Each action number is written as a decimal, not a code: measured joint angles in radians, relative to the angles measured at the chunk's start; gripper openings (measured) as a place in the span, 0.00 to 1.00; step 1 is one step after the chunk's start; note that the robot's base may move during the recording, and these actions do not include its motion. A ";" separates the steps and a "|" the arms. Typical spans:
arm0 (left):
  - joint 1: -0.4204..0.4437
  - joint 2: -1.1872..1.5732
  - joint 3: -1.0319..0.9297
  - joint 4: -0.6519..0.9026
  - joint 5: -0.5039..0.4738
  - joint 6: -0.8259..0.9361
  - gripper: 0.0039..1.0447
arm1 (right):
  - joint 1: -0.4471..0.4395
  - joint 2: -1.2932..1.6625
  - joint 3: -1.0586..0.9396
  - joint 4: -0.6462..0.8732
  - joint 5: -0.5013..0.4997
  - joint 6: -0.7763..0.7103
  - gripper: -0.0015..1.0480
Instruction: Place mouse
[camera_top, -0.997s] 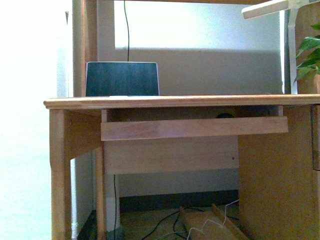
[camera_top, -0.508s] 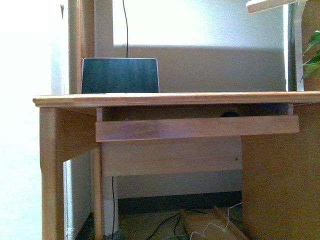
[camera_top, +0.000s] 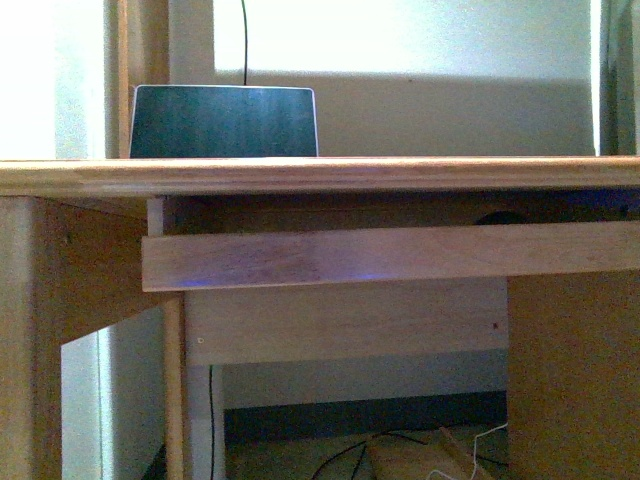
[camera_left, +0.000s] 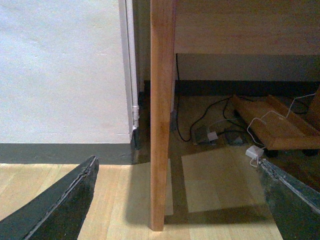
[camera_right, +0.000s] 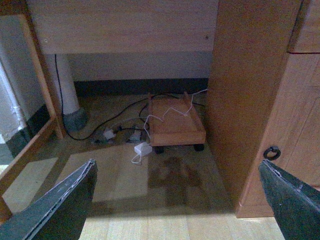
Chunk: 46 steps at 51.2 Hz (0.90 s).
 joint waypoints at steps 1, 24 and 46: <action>0.000 0.000 0.000 0.000 0.000 0.000 0.93 | 0.000 0.000 0.000 0.000 -0.001 0.000 0.93; 0.000 0.000 0.000 0.000 0.000 0.000 0.93 | 0.000 0.000 0.000 0.000 0.000 0.000 0.93; 0.000 0.000 0.000 0.000 0.000 0.000 0.93 | 0.000 0.000 0.000 0.000 0.000 0.000 0.93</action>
